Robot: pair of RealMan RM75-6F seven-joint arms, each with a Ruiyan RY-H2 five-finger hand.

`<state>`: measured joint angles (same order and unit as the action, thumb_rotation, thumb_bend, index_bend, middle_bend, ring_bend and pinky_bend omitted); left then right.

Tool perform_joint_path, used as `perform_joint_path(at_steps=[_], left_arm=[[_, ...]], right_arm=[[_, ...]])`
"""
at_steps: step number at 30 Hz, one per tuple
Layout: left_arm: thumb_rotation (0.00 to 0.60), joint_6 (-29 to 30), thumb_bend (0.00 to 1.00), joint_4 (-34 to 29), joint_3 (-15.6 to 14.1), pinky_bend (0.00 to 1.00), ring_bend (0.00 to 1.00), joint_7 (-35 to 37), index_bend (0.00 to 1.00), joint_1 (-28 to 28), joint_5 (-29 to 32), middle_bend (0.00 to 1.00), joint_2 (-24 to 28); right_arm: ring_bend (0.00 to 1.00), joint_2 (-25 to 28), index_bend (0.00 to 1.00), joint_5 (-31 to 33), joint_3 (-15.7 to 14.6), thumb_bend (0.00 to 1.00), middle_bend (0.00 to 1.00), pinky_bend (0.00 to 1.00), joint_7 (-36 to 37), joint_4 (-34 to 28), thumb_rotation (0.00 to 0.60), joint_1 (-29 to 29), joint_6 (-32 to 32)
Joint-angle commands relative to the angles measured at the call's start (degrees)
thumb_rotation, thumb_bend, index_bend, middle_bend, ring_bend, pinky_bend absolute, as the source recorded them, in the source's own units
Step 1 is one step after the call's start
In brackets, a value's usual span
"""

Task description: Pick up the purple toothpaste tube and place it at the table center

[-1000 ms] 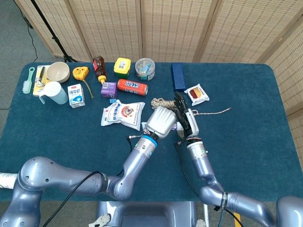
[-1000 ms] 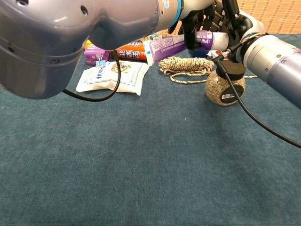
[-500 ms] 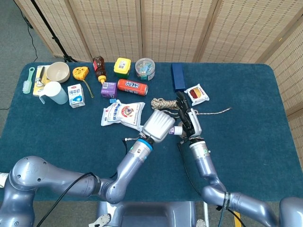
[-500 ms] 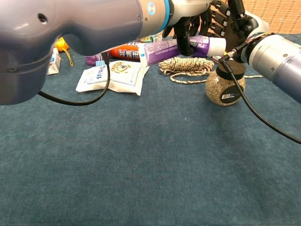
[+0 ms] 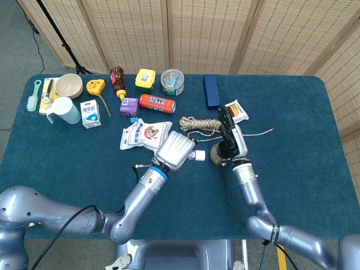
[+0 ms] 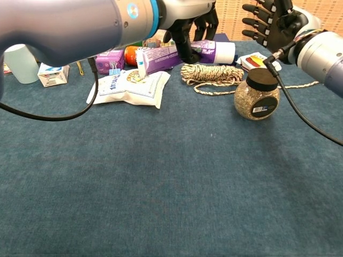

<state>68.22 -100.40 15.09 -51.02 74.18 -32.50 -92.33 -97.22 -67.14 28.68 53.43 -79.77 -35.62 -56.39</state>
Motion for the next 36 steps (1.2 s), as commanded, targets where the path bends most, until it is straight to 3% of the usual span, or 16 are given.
perform_joint_path(at_steps=[1, 14, 27, 32, 36], left_arm=[[0.6, -0.6, 0.95, -0.47, -1.26, 0.63, 0.58, 0.85, 0.55, -1.23, -0.23, 0.57, 0.76], [0.6, -4.49, 0.93, 4.64, -4.78, 0.63, 0.54, 1.45, 0.51, -2.97, 0.77, 0.53, -2.62], [0.6, -7.03, 0.79, 6.4, -5.72, 0.63, 0.33, -0.91, 0.21, -2.5, 4.49, 0.29, -4.18], [0.6, -5.98, 0.75, 3.72, -4.81, 0.45, 0.15, 1.31, 0.05, -3.93, 2.9, 0.11, -1.66], [0.6, -3.88, 0.73, -0.02, -4.36, 0.41, 0.1, 5.11, 0.0, -6.7, -0.67, 0.06, 1.79]], right_arm=[[0.0, 0.73, 0.0, 0.1, 0.16, 0.0, 0.0, 0.0, -0.26, 0.71, 0.163, 0.08, 0.14], [0.0, 3.16, 0.0, 0.17, -0.16, 0.0, 0.0, 0.0, -0.99, 1.01, 0.164, 1.28, -0.76], [0.0, 4.78, 0.0, 0.42, -0.18, 0.0, 0.0, 0.0, -1.64, 0.13, 0.163, 2.08, -1.61], [0.0, 5.66, 0.0, 0.07, -0.46, 0.0, 0.0, 0.0, -1.95, -0.11, 0.162, 2.44, -1.87], [0.0, 6.59, 0.0, -0.56, -0.76, 0.0, 0.0, 0.0, -2.56, -0.16, 0.165, 2.36, -1.69]])
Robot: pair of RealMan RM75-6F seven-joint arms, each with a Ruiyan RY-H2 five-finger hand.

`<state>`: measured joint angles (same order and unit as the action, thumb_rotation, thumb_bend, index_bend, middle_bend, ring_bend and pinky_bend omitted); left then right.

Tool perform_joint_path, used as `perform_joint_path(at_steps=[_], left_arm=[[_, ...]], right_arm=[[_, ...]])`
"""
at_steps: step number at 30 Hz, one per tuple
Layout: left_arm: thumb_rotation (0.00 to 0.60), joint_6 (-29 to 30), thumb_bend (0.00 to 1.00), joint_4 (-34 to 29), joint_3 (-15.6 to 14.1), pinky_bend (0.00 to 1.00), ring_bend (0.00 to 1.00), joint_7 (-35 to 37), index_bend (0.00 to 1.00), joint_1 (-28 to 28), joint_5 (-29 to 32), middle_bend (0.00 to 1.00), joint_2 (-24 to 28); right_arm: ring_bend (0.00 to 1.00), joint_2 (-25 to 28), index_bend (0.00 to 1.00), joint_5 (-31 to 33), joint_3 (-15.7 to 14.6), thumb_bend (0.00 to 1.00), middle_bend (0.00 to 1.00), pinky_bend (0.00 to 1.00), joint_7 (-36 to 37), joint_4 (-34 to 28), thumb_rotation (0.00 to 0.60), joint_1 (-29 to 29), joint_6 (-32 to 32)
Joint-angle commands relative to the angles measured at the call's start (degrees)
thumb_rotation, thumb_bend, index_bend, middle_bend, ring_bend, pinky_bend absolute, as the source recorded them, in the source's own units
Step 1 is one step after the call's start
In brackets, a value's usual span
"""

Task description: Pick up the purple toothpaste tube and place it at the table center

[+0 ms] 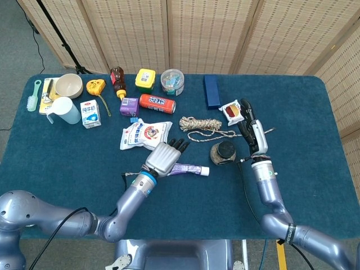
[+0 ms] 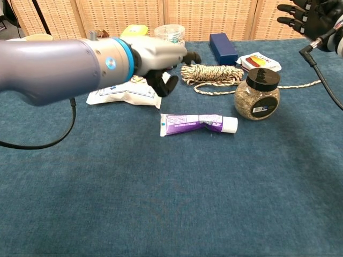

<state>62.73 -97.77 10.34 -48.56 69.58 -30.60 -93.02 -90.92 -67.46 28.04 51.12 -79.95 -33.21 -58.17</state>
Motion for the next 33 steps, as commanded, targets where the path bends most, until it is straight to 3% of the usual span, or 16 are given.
perform_joint_path(at_steps=[1, 4, 11, 16, 21, 23, 26, 33], left_arm=[[0.6, 2.03, 0.73, -3.24, 0.43, 0.41, 0.1, 3.3, 0.0, -2.63, -3.1, 0.05, 3.06], [0.6, 4.68, 0.72, -7.36, 0.21, 0.41, 0.1, 6.99, 0.0, -6.14, -6.14, 0.05, 7.09], [0.6, 9.15, 0.71, -14.6, -3.73, 0.41, 0.11, 12.56, 0.04, -14.14, -13.37, 0.05, 16.13], [0.6, 13.05, 0.71, -16.68, -8.27, 0.41, 0.15, 17.4, 0.14, -21.3, -19.2, 0.09, 21.76], [0.6, 16.96, 0.71, -15.63, -11.92, 0.41, 0.18, 22.92, 0.22, -28.52, -24.27, 0.14, 25.46], [0.6, 17.83, 0.71, -14.91, -12.76, 0.41, 0.2, 24.53, 0.25, -30.45, -25.78, 0.16, 26.21], [0.6, 21.12, 0.71, -12.65, -14.52, 0.41, 0.22, 28.11, 0.29, -35.44, -27.91, 0.19, 27.94], [0.6, 27.8, 0.71, -5.51, -16.9, 0.41, 0.27, 35.32, 0.38, -44.44, -36.85, 0.26, 27.31]], right_arm=[[0.0, 0.43, 0.0, -0.37, -0.18, 0.0, 0.0, 0.0, -0.36, 0.05, 0.165, -0.08, 0.09], [0.0, 1.39, 0.0, -1.22, -0.74, 0.0, 0.0, 0.0, -1.08, -0.3, 0.165, 0.09, -0.09], [0.0, 3.36, 0.0, -3.21, -2.52, 0.0, 0.0, 0.0, -5.34, 1.63, 0.178, -0.62, 0.38], [0.0, 5.15, 0.0, -5.41, -4.74, 0.0, 0.0, 0.0, -9.98, 3.72, 0.351, -0.39, -0.49], [0.0, 6.8, 0.0, -6.01, -6.74, 0.0, 0.0, 0.0, -18.02, 6.31, 0.587, 0.01, -1.78], [0.0, 7.18, 0.0, -5.99, -7.3, 0.0, 0.0, 0.0, -20.27, 6.53, 0.6, 0.33, -2.34], [0.0, 11.39, 0.0, -8.26, -11.77, 0.0, 0.0, 0.0, -26.05, 1.22, 0.6, 6.48, -8.57], [0.0, 14.3, 0.1, -7.92, -14.94, 0.0, 0.0, 0.0, -39.88, -0.75, 0.6, 9.64, -12.12]])
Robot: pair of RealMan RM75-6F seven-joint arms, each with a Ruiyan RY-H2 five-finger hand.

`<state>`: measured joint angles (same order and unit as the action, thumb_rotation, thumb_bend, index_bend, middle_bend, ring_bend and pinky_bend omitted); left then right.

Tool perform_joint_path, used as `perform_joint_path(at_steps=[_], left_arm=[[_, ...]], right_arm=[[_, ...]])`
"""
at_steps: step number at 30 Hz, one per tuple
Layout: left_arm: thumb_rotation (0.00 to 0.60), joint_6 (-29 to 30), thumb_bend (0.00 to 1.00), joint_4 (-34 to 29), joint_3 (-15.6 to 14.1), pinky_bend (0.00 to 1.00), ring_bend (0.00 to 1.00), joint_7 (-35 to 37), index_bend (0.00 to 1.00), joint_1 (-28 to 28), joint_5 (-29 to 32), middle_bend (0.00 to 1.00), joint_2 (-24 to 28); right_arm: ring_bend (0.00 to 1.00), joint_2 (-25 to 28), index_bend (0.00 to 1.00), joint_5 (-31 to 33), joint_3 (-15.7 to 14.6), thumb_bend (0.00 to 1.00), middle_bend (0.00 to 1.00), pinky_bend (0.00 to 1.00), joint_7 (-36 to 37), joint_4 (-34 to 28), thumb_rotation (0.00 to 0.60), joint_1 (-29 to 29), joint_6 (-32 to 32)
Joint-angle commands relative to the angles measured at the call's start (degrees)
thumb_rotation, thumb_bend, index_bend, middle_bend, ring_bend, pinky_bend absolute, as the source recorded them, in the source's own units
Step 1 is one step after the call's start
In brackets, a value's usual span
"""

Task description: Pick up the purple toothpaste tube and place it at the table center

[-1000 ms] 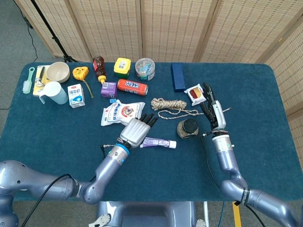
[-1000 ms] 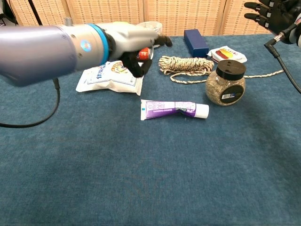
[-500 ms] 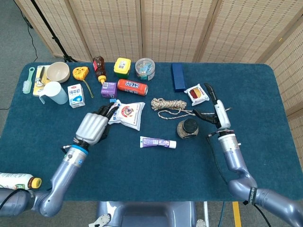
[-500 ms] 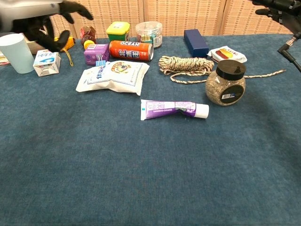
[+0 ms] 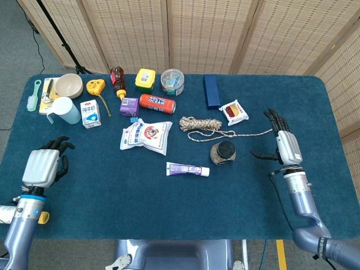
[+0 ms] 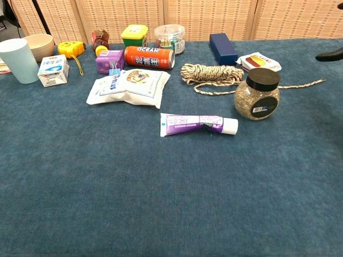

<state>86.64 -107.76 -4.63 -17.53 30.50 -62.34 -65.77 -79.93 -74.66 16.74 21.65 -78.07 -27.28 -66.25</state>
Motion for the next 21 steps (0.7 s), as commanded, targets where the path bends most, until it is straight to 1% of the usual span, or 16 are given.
perform_joint_path(at_steps=[1, 3, 6, 12, 14, 15, 21], left_arm=[[0.6, 4.3, 0.71, 5.07, -2.12, 0.41, 0.27, 4.95, 0.38, -6.25, -5.85, 0.27, 0.0], [0.6, 4.91, 0.71, 6.0, -2.69, 0.41, 0.27, 5.86, 0.38, -8.19, -7.19, 0.27, 0.01], [0.6, 5.37, 0.71, 6.81, -2.95, 0.41, 0.27, 6.66, 0.38, -10.05, -8.84, 0.27, 0.21], [0.6, 6.76, 0.71, 7.64, -2.55, 0.41, 0.27, 7.98, 0.38, -12.94, -11.6, 0.27, 0.27], [0.6, 7.1, 0.71, 7.55, -2.46, 0.41, 0.27, 8.38, 0.38, -14.16, -12.85, 0.27, 0.46], [0.6, 7.3, 0.71, 7.28, -2.64, 0.41, 0.27, 8.34, 0.38, -14.7, -13.4, 0.27, 0.81], [0.6, 5.79, 0.71, 6.6, -1.47, 0.41, 0.27, 7.62, 0.38, -15.79, -14.8, 0.27, 1.46]], right_arm=[[0.0, 3.68, 0.11, -0.72, -4.04, 0.0, 0.0, 0.0, -11.81, -3.18, 0.6, 4.12, -4.45], [0.0, 4.46, 0.13, -0.79, -4.84, 0.0, 0.0, 0.0, -14.98, -4.08, 0.6, 5.1, -5.66], [0.0, 5.29, 0.15, -0.79, -5.42, 0.0, 0.0, 0.0, -17.7, -5.55, 0.6, 6.2, -7.07], [0.0, 6.95, 0.15, -1.63, -6.82, 0.0, 0.0, 0.0, -22.7, -6.93, 0.6, 7.83, -9.18], [0.0, 7.91, 0.15, -2.34, -7.87, 0.0, 0.0, 0.0, -25.44, -7.64, 0.6, 8.75, -10.12], [0.0, 8.47, 0.15, -2.83, -8.6, 0.0, 0.0, 0.0, -26.2, -8.46, 0.6, 9.57, -10.93], [0.0, 9.54, 0.15, -3.27, -9.51, 0.0, 0.0, 0.0, -27.35, -10.77, 0.6, 11.12, -11.99]])
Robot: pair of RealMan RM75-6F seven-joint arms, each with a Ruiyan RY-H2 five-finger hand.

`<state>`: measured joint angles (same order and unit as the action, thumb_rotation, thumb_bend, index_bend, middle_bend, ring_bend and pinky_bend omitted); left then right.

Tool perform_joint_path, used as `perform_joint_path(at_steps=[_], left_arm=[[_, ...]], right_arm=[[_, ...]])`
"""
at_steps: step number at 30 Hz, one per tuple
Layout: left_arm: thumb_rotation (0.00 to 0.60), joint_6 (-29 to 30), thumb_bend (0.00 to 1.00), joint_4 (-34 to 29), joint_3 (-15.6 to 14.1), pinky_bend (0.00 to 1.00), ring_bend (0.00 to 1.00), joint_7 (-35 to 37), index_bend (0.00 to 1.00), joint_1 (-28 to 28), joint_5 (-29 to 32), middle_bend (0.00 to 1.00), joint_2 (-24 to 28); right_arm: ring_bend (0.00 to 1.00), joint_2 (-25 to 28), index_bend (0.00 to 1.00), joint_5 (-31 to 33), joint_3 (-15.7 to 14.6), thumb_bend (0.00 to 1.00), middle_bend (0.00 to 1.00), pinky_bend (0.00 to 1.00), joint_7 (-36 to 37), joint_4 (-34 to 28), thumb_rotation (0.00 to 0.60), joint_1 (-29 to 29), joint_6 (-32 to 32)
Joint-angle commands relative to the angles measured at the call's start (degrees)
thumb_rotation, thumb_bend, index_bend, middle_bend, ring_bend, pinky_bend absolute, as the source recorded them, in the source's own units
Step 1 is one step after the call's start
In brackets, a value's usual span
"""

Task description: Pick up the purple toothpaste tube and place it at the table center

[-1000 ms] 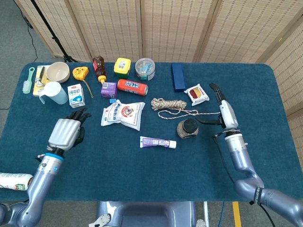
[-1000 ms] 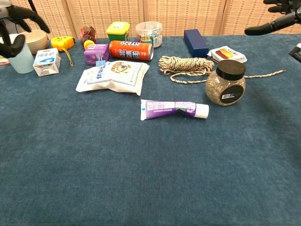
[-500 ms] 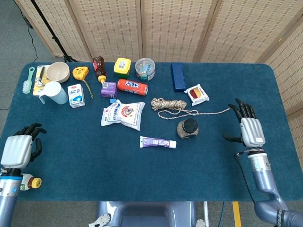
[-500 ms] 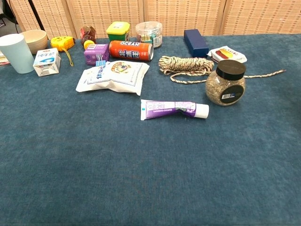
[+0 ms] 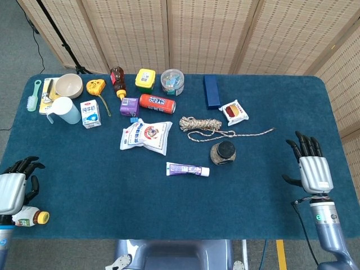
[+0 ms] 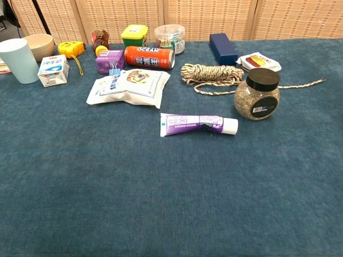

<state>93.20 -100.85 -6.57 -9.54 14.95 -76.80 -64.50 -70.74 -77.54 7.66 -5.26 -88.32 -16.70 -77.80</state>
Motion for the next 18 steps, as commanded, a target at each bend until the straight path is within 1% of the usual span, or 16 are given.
perform_joint_path(at_steps=[1, 10, 18], left_arm=[[0.6, -1.17, 0.71, -0.42, 0.68, 0.41, 0.27, -0.54, 0.38, -0.26, -0.51, 0.27, 0.22], [0.6, -2.11, 0.71, -1.09, 2.94, 0.41, 0.27, -1.54, 0.38, -1.54, -2.19, 0.27, 0.17], [0.6, -4.05, 0.71, -1.25, 4.23, 0.41, 0.27, -1.63, 0.38, -2.62, -1.89, 0.27, 0.78]], right_arm=[[0.0, 0.31, 0.15, -0.45, -0.44, 0.0, 0.0, 0.0, -0.4, -0.61, 0.6, 0.67, -0.56], [0.0, -0.31, 0.15, -1.45, -0.29, 0.0, 0.0, 0.0, 0.3, -0.07, 0.6, 1.41, -1.67], [0.0, -0.88, 0.15, -2.18, 0.0, 0.0, 0.0, 0.0, 0.72, 0.79, 0.6, 1.12, -1.29]])
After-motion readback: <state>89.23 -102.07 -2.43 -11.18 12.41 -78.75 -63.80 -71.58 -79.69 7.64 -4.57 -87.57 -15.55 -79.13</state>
